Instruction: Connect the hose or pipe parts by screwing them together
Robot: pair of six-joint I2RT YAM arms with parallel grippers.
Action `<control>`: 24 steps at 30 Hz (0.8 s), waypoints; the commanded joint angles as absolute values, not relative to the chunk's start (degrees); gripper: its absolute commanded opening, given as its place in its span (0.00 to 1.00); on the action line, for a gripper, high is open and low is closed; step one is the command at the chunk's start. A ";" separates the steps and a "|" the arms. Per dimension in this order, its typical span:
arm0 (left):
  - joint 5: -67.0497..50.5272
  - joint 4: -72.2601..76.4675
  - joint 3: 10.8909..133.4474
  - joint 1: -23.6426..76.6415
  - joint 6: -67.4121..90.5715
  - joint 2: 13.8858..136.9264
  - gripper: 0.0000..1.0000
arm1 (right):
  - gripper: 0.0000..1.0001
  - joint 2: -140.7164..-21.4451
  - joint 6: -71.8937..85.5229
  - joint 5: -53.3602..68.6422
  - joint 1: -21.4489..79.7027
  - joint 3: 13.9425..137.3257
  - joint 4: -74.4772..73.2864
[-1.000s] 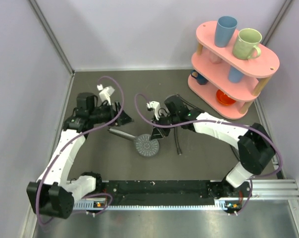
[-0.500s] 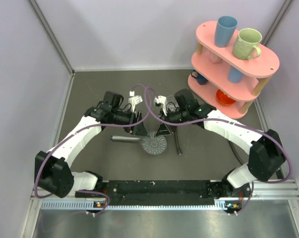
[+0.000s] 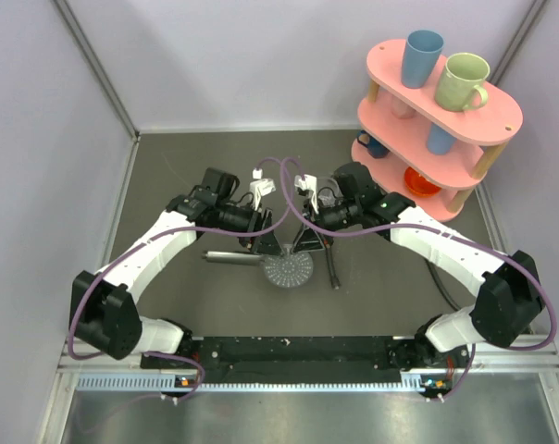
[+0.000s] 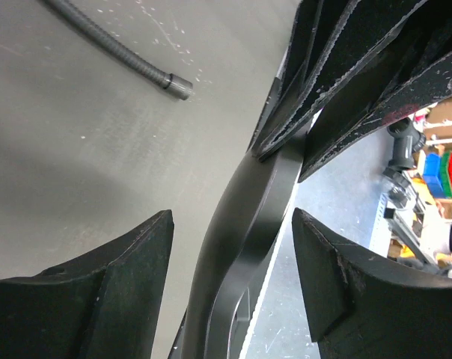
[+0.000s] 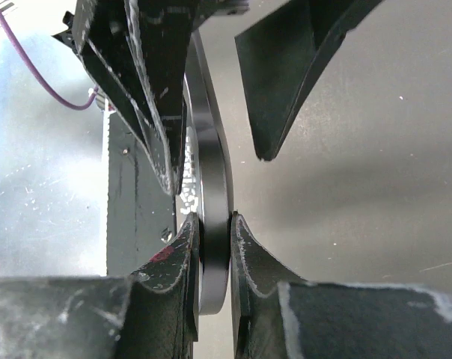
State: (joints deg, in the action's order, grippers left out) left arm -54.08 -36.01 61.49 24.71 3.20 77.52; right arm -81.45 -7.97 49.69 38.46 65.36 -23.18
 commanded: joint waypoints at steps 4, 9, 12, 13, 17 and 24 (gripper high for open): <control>-61.43 -35.16 62.31 27.60 0.70 79.54 0.56 | 0.00 -79.10 -7.91 53.88 37.79 68.99 -18.99; -64.60 -33.23 61.35 27.60 2.19 77.97 0.11 | 0.00 -78.40 -6.51 50.91 37.88 68.47 -18.81; -63.55 -29.99 60.39 27.42 5.18 75.50 0.00 | 0.02 -77.70 -1.42 43.97 37.36 67.94 -17.06; -63.72 -28.49 59.95 27.33 6.23 74.45 0.00 | 0.14 -77.52 0.25 42.12 36.40 68.20 -16.44; -61.70 -18.92 56.00 25.85 17.47 71.81 0.00 | 0.47 -73.76 13.33 35.96 33.58 66.19 -12.49; -55.22 -0.84 49.93 19.08 35.57 66.73 0.00 | 0.87 -66.10 23.54 27.52 32.78 60.66 -9.49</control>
State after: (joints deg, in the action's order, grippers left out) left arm -58.81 -16.78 52.45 22.20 22.04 71.59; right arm -71.18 14.68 35.16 32.86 63.33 -14.26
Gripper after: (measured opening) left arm 0.296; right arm 0.791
